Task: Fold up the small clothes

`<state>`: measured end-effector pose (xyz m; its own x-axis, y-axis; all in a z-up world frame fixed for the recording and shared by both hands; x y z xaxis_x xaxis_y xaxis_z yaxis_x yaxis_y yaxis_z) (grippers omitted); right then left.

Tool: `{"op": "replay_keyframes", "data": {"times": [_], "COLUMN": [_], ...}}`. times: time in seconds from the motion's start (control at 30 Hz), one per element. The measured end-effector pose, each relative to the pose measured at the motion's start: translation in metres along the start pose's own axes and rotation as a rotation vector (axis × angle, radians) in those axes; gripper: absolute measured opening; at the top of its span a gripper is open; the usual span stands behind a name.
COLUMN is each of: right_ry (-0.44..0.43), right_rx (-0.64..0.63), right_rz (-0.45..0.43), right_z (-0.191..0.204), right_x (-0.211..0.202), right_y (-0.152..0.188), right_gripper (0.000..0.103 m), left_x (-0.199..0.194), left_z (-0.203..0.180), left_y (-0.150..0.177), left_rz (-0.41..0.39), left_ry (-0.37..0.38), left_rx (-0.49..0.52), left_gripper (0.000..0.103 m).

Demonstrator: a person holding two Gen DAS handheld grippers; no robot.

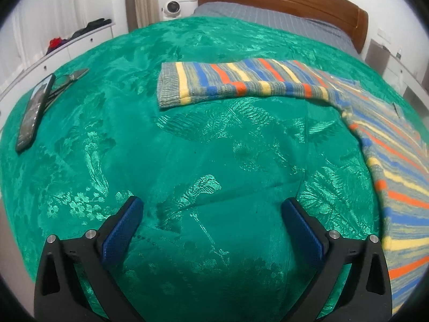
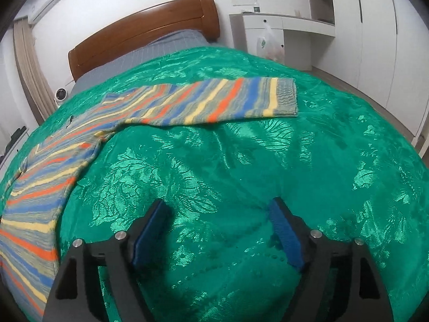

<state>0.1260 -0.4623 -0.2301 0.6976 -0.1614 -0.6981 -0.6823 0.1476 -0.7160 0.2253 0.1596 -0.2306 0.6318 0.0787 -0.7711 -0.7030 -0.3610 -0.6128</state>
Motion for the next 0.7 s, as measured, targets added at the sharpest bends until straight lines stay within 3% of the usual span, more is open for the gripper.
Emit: {"op": "replay_keyframes", "data": {"times": [0.1,0.23,0.7], "right_ry": [0.004,0.005,0.014], "right_rx": [-0.006,-0.015,-0.029], "right_rz": [-0.003,-0.005,-0.005], "right_z": [0.0025,0.006,0.0096], "right_x": [0.0007,0.0036,0.006], "right_y": [0.0012,0.0006,0.001], "right_gripper": [0.08,0.082,0.083], "left_x": [-0.0012,-0.001,-0.0004], "left_z": [0.0013,-0.0045,-0.0029], "left_y": [0.0004,0.0032,0.0037], "left_rz": [0.001,-0.008,-0.016], "left_ry": [0.011,-0.034,-0.023], "left_rx": [-0.004,0.034,0.033], "left_gripper": [0.103,0.103,0.103]}}
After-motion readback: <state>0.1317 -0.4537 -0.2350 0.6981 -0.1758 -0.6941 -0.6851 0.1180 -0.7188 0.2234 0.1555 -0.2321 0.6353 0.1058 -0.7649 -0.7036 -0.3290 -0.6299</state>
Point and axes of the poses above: each gripper's, at about its wrist camera, not at the fingertips, and x roughly the way its jaws point, z to its left, y to its underside, the point moved 4 cm from there along x, roughly the way its jaws point, and after that the axes turned 13 degrees about -x, right-handed, at the moved point
